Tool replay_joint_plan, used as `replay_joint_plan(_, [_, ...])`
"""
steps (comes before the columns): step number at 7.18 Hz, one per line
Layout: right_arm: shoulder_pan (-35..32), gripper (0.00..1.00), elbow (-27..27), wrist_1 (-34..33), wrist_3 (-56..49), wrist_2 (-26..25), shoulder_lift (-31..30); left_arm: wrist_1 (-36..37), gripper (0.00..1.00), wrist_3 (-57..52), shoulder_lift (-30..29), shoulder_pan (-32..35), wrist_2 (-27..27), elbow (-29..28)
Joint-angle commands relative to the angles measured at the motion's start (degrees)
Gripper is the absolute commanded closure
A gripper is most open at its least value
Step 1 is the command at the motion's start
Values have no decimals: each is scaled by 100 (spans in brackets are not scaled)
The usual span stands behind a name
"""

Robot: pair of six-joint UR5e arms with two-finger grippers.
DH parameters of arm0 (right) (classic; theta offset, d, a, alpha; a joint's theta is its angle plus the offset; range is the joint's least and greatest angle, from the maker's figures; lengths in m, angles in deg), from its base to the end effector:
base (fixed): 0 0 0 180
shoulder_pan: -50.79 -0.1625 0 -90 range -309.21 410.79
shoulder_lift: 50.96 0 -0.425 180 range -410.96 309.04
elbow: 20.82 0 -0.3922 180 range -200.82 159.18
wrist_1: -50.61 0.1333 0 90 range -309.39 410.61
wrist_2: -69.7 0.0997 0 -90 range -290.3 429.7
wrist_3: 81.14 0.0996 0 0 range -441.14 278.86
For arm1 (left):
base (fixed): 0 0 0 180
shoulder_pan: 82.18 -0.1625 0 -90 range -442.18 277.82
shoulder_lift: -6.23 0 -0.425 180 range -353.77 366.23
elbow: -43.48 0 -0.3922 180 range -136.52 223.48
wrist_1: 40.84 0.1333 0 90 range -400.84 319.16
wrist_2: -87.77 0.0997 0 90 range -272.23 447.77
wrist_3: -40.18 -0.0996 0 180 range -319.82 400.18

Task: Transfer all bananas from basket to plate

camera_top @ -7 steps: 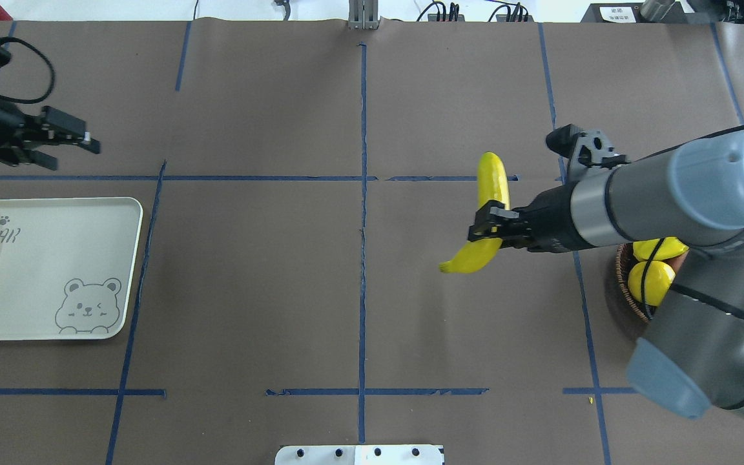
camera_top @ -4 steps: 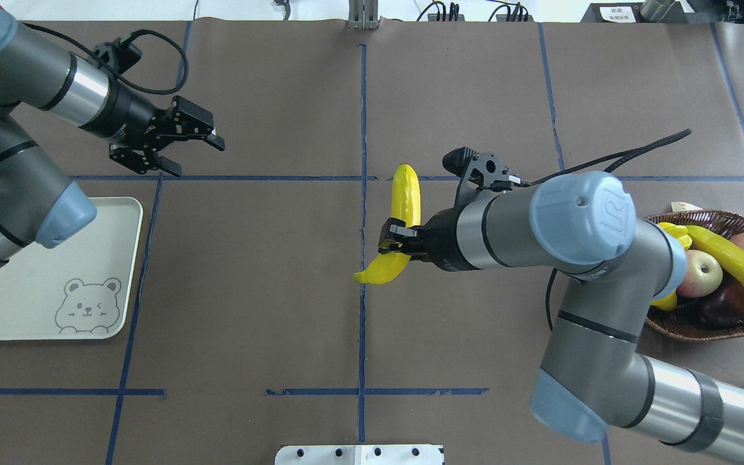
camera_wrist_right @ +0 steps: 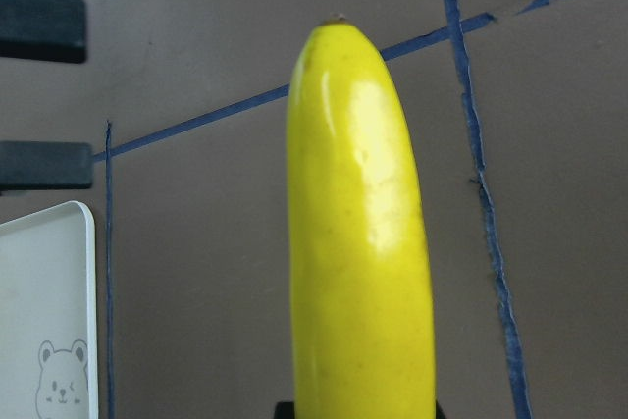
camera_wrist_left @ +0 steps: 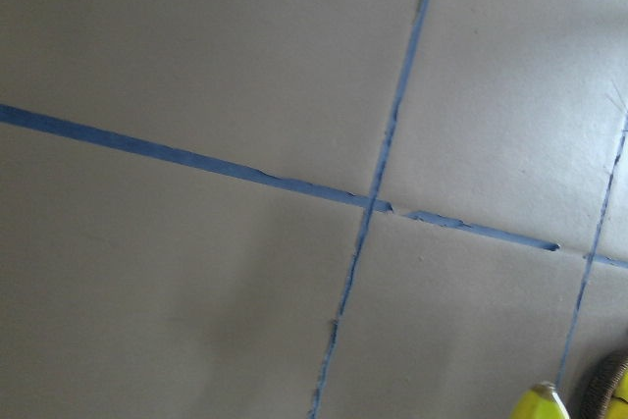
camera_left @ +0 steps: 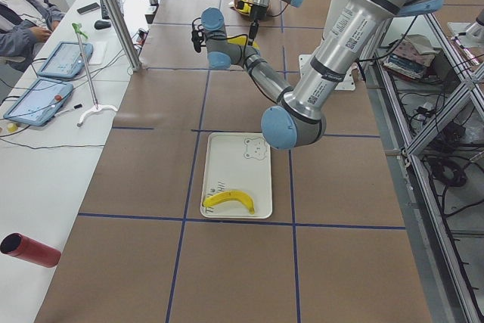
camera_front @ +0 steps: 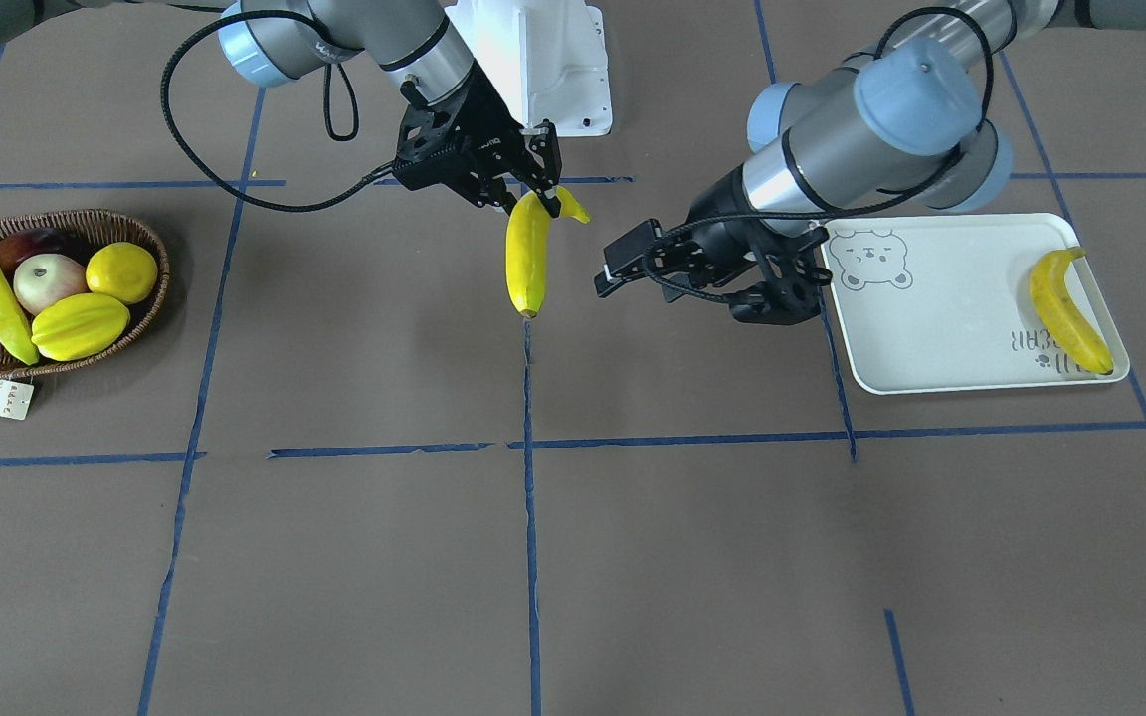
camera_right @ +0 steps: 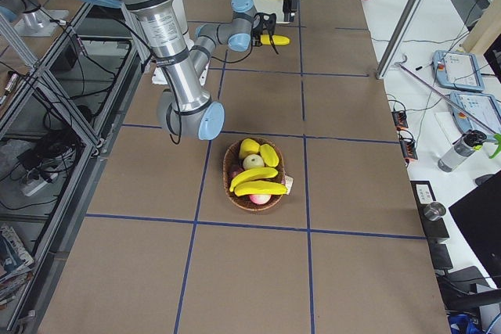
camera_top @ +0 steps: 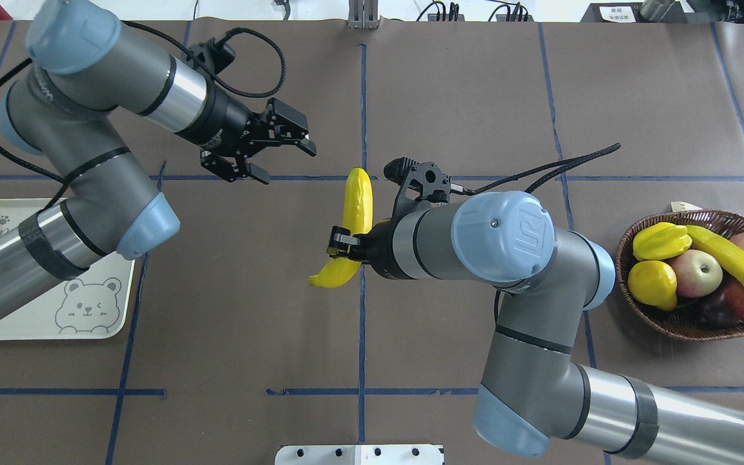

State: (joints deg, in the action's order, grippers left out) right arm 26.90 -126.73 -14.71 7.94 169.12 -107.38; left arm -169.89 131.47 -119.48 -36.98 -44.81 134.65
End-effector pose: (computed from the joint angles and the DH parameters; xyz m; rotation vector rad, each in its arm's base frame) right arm -0.5118 -0.3546 0.1493 0.1403 -1.2944 0.2364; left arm 0.4163 -0.5127 0.1933 -0.1113 1.3888 -0.1841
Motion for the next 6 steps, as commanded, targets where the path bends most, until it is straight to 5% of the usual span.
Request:
replay_joint_plan(1, [60,96,18,-7,-5,-36,79,-23,0,178,-199,-422,355,-2])
replay_joint_plan(6, [78,95,18,2,-13,-36,79,-23,1,171,-252,-679,522,-29])
